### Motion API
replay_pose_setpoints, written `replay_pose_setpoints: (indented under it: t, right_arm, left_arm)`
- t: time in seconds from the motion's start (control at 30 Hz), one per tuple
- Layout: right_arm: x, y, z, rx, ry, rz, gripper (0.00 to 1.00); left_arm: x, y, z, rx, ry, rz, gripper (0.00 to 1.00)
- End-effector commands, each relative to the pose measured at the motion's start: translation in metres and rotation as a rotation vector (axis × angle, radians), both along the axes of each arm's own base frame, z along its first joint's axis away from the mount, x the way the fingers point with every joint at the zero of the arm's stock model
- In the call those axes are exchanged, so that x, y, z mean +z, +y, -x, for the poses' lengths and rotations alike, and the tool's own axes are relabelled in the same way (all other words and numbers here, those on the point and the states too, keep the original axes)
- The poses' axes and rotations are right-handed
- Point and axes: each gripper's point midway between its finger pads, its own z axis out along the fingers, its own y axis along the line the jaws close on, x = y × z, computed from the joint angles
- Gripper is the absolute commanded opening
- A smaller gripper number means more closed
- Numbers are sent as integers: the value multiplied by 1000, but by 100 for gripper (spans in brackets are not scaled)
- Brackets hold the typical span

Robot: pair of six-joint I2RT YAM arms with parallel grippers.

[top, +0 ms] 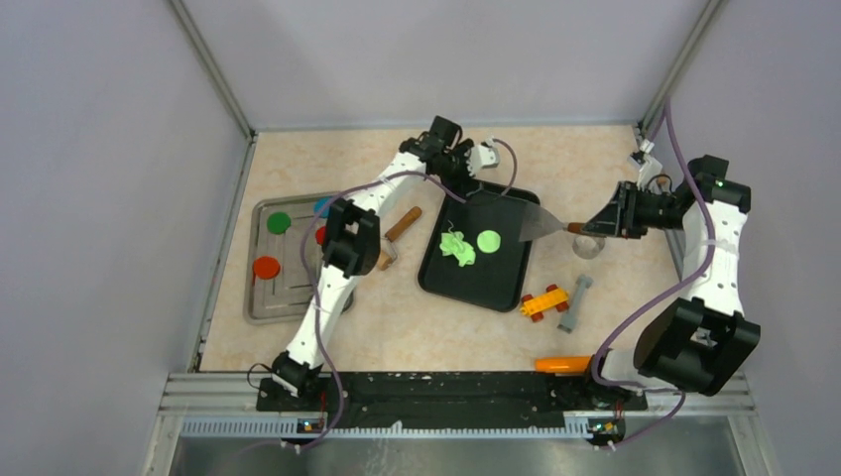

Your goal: Roll out the dumpling wrappers from the dough

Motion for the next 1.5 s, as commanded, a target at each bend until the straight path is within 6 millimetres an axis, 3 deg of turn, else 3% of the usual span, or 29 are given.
replay_pose_setpoints:
  t: [0.0,0.13,0.27,0.37,0.47,0.53,0.7,0.77,0.83,0.9,0.97,1.0,1.03,1.17,1.23,1.33,1.47]
  right_arm:
    - [15,7,14,-4,-61,-3,0]
    - [18,7,17,-11,-73,11,0]
    - [19,8,16,-17,-71,5,0]
    - [18,7,15,-21,-71,1,0]
    - [16,7,11,-32,-64,-9,0]
    - [15,4,8,-44,-59,-7,0]
    - [5,-5,-3,-108,-24,11,0]
    - [2,-6,-7,-122,-10,4,0]
    - [0,-8,-11,-126,6,-6,0]
    - [-1,-10,-16,-128,12,-9,0]
    - [-2,-12,-20,-129,16,-10,0]
    - [-3,-12,-22,-127,21,-14,0]
    - [-3,-12,-22,-126,24,-18,0]
    - [-4,-10,-19,-118,25,-24,0]
    - [-5,-8,-15,-114,29,-25,0]
    - [-7,-4,-9,-111,34,-34,0]
    - [-8,-2,-4,-107,37,-41,0]
  left_arm:
    - [5,-13,-28,58,-98,26,95]
    - [-25,-6,-33,95,-83,-37,94]
    - [-47,21,-37,175,-63,-139,89]
    - [-47,55,-40,307,12,-148,80]
    - [-40,86,-33,467,130,-108,63]
    - [-33,100,-21,545,212,-77,54]
    - [-28,133,19,847,446,-40,17]
    - [-34,144,40,1008,612,-6,12]
    - [-39,147,65,1062,695,0,7]
    - [-37,140,94,1048,794,20,14]
    - [-33,130,112,959,854,36,45]
    - [-31,129,113,911,838,31,56]
    - [-29,131,108,891,799,21,59]
    - [-14,137,66,778,614,-43,60]
    - [-7,129,49,638,538,-47,60]
    - [-2,115,47,387,458,-63,61]
    - [-16,106,67,176,400,-174,64]
